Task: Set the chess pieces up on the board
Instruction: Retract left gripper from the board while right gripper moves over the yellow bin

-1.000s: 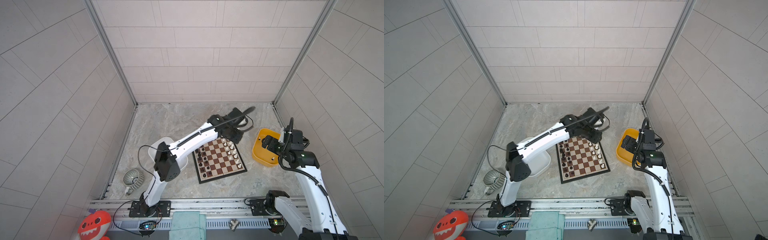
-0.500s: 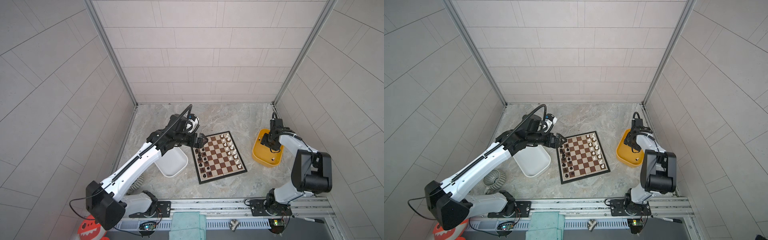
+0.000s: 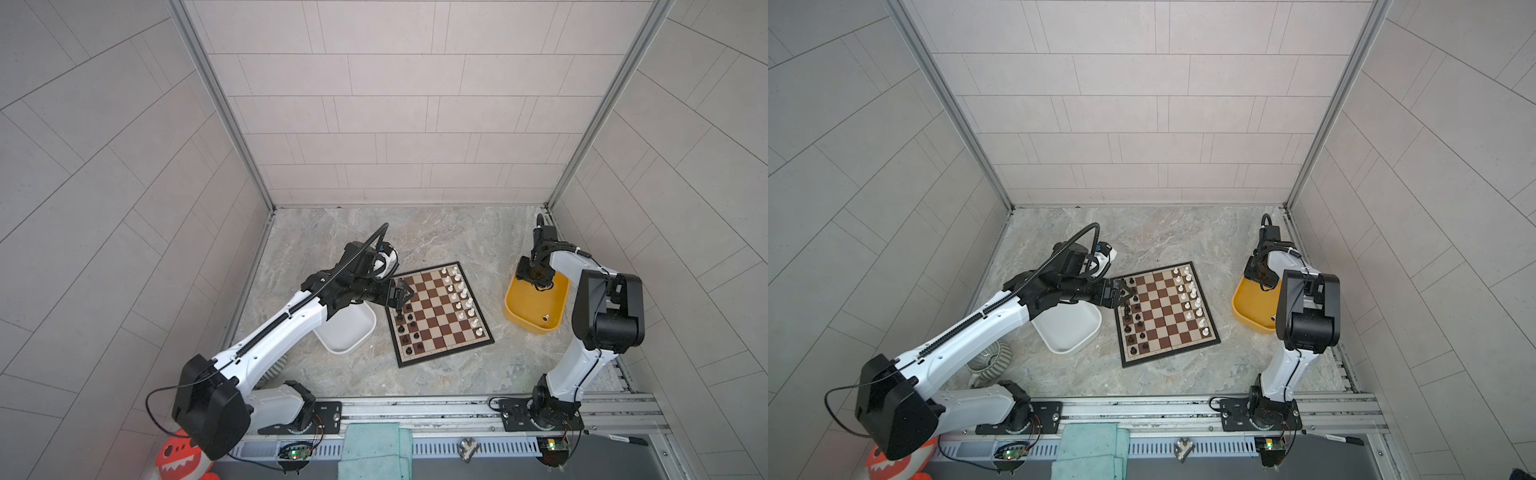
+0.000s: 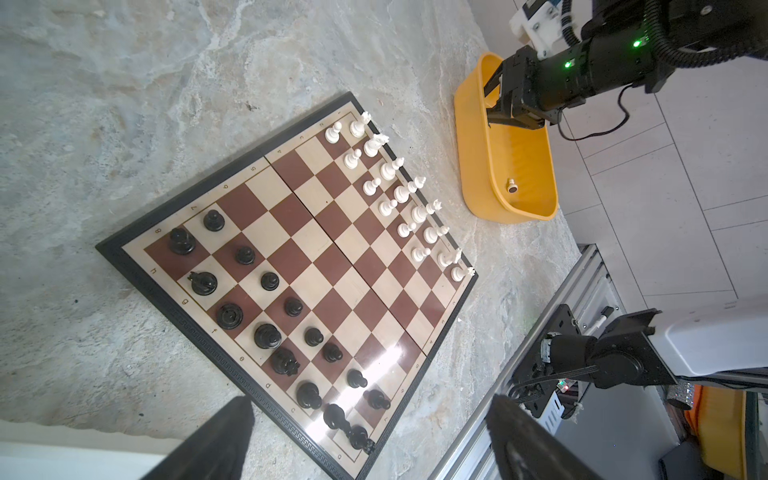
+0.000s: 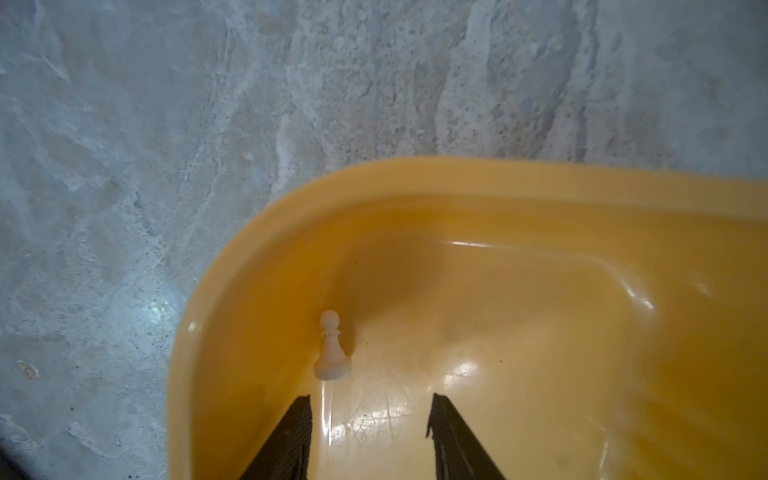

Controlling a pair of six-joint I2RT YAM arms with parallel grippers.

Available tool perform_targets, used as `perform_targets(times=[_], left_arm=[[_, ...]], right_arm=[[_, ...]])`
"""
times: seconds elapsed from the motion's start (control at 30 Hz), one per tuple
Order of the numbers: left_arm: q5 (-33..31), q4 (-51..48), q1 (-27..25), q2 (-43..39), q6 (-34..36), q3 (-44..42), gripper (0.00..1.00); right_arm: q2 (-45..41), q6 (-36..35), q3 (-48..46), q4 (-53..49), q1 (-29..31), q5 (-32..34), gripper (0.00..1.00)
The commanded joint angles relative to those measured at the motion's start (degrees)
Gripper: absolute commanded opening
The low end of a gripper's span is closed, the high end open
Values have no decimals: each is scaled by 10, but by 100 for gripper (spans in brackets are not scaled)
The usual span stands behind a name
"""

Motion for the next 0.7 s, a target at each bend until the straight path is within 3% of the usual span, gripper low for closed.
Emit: perform_targets(times=[0.0, 0.67], left_arm=[[-3, 15, 1, -4, 8, -4, 94], [-10, 16, 1, -4, 2, -8, 94]], right_arm=[[16, -5, 12, -11, 0, -13, 41], [66, -15, 38, -10, 1, -19, 26]])
